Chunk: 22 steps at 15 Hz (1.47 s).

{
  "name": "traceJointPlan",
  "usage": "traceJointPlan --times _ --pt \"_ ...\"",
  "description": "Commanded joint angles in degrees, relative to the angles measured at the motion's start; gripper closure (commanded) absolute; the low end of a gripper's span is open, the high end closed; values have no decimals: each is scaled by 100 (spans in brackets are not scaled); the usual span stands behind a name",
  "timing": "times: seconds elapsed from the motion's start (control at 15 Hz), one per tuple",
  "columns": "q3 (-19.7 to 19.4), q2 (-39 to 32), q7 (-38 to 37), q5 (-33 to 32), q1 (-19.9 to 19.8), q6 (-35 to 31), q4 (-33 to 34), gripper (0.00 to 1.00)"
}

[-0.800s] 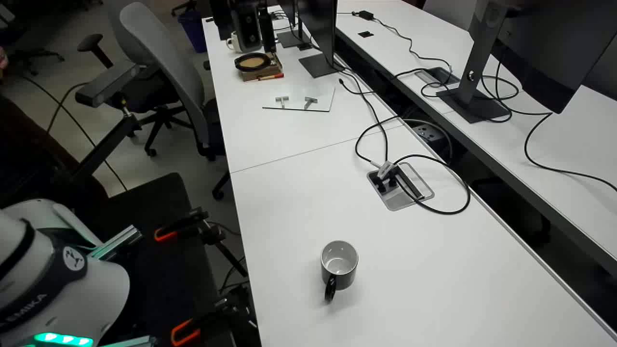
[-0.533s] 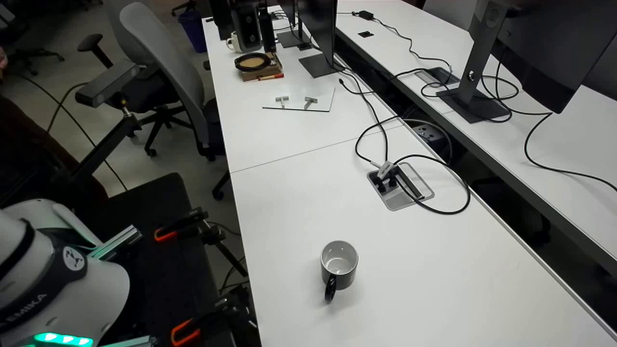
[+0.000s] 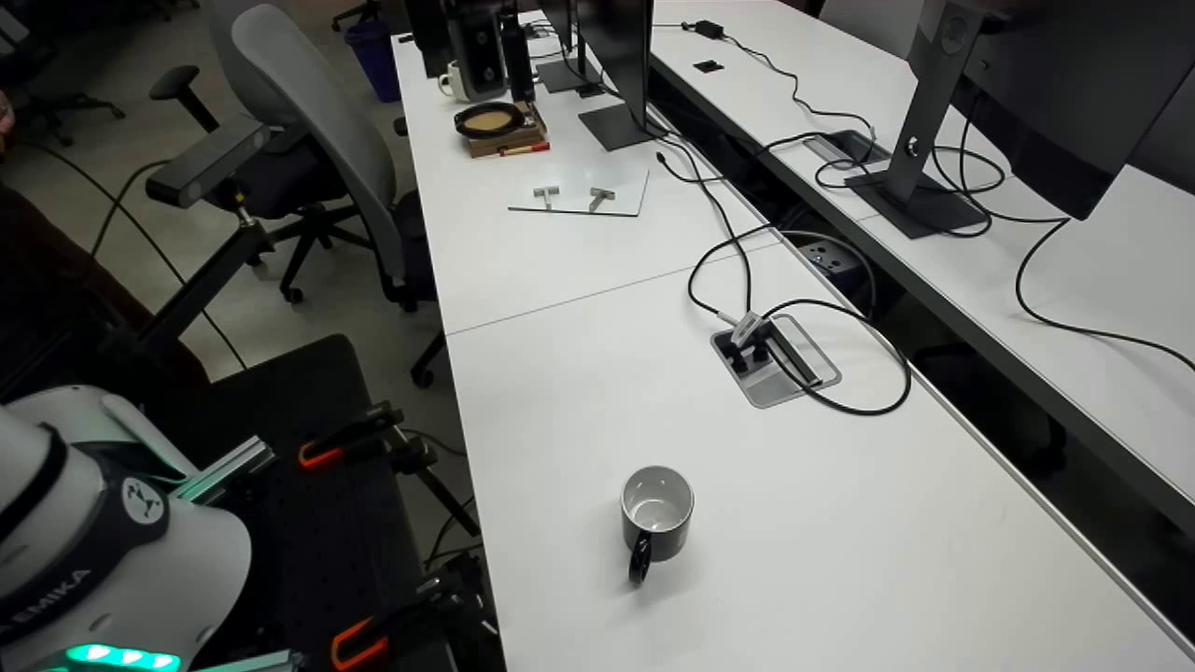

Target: Move the cup to the left

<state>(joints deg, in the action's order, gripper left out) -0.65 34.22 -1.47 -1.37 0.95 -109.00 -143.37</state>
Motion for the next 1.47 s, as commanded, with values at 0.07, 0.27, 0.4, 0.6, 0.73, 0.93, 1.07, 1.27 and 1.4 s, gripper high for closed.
traceJointPlan --times 0.07,0.27,0.4,0.6,0.73,0.93,1.07,1.27,1.4 --pt "27 -41 347 -203 -22 99 21 0" --pt "-5 -90 678 -415 -14 108 -4 0" --pt "-34 -129 904 -596 -13 24 -52 0" --pt "-106 -293 1175 -836 -30 -201 -162 0" --pt "-177 -447 1328 -929 -36 -342 -239 0" --pt "-373 -716 1685 -791 8 -663 -366 0" --pt "-495 -936 1897 -677 10 -965 -460 0" --pt "-670 -1249 2279 -516 23 -1383 -589 0" --pt "-742 -1448 2557 -404 35 -1490 -624 0"
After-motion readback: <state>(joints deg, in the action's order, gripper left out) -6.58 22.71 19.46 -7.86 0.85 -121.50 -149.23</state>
